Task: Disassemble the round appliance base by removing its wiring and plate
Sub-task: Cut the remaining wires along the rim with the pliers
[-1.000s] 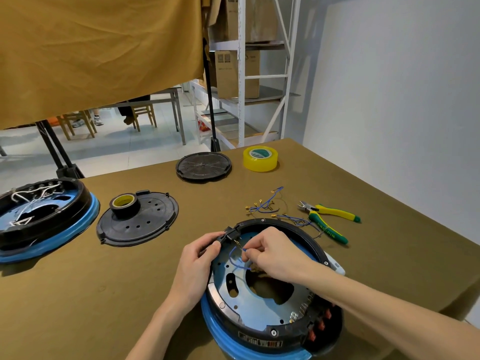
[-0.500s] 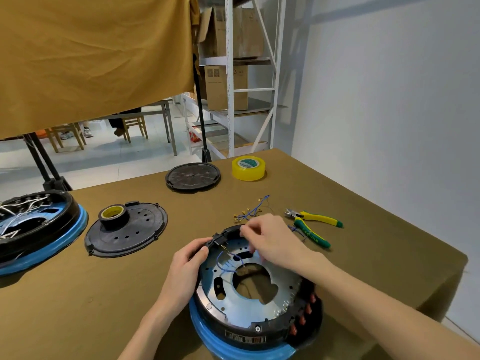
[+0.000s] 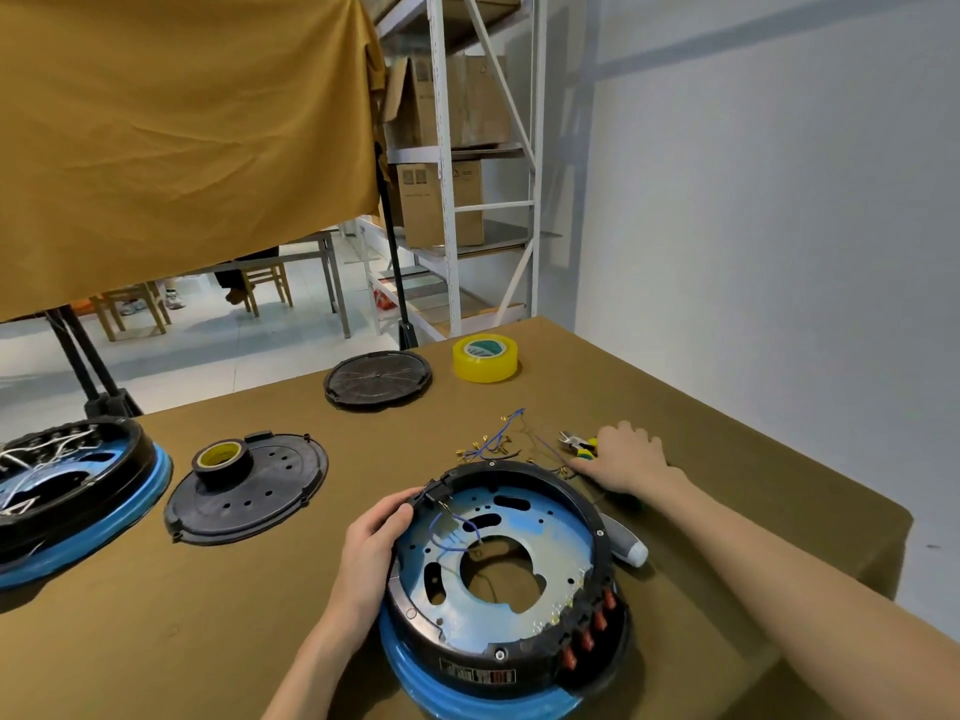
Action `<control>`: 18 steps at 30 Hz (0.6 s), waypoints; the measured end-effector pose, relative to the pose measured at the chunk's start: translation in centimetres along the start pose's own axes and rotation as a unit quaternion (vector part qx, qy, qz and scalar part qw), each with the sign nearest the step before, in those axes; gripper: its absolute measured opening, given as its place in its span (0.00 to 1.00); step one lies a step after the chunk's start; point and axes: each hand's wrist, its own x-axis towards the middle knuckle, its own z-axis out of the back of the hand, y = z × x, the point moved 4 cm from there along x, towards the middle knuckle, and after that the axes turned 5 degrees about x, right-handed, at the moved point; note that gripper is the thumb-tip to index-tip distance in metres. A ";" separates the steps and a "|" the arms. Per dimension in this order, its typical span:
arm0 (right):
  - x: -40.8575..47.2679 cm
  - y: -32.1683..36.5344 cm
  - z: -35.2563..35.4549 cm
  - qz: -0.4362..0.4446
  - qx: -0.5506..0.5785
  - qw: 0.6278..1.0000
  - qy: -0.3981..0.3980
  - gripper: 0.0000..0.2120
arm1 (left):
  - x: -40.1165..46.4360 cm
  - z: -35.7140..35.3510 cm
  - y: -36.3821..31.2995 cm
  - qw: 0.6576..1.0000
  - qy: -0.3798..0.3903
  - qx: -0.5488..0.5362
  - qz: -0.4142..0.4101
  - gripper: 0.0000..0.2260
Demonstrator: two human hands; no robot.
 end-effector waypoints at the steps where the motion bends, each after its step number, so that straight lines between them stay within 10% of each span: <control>1: -0.2 0.2 0.2 0.005 0.002 1.000 -0.012 0.29 | 0.0 0.0 0.0 1.000 -0.001 0.001 -0.002 0.10; 12: -6.4 6.2 6.6 0.175 0.260 0.926 -0.209 0.21 | 0.1 0.1 0.0 1.000 0.007 0.005 -0.007 0.10; 18: -12.0 9.2 7.0 0.277 0.236 0.927 -0.086 0.19 | -0.3 0.2 -0.1 1.000 0.007 0.008 -0.012 0.10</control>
